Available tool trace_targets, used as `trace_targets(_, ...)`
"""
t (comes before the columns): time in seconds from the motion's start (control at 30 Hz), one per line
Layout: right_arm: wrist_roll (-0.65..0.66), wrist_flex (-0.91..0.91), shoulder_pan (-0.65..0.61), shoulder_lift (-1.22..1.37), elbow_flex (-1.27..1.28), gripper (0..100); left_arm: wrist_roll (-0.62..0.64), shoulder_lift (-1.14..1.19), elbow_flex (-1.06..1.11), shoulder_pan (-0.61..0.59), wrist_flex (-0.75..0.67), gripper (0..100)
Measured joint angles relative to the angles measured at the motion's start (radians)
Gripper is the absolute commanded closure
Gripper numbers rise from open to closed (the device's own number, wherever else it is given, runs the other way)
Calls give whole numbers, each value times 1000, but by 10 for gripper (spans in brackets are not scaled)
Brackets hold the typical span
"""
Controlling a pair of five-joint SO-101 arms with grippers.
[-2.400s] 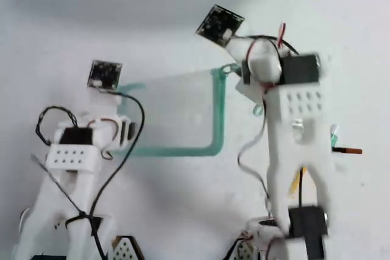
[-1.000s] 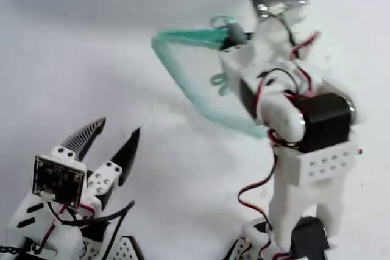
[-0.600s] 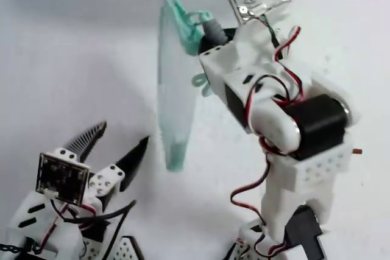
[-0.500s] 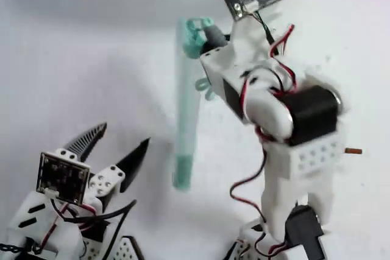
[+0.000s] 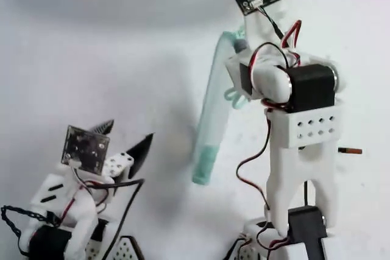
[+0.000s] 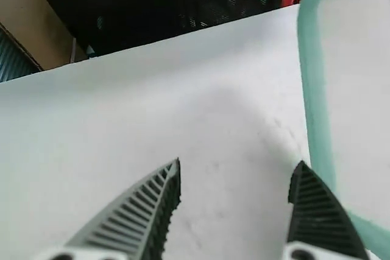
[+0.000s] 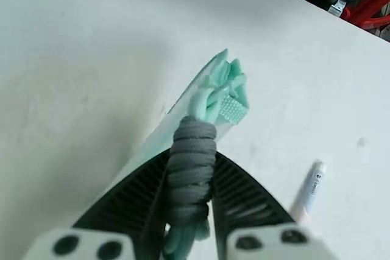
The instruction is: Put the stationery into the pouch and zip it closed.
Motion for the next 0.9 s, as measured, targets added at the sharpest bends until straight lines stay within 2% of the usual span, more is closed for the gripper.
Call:
trace_targets(0.17,0,0,3,0,2,981,-54,0,9,-9,20,713)
trace_targets(0.4,37,-2,95,0,75,981,-63,0,44,-15,31,713)
trace_targets(0.57,57,-14,107,0,107,981,-44,0,51,74,31,713)
trace_targets(0.9,60,-15,107,0,112,981,-32,0,51,101,51,712)
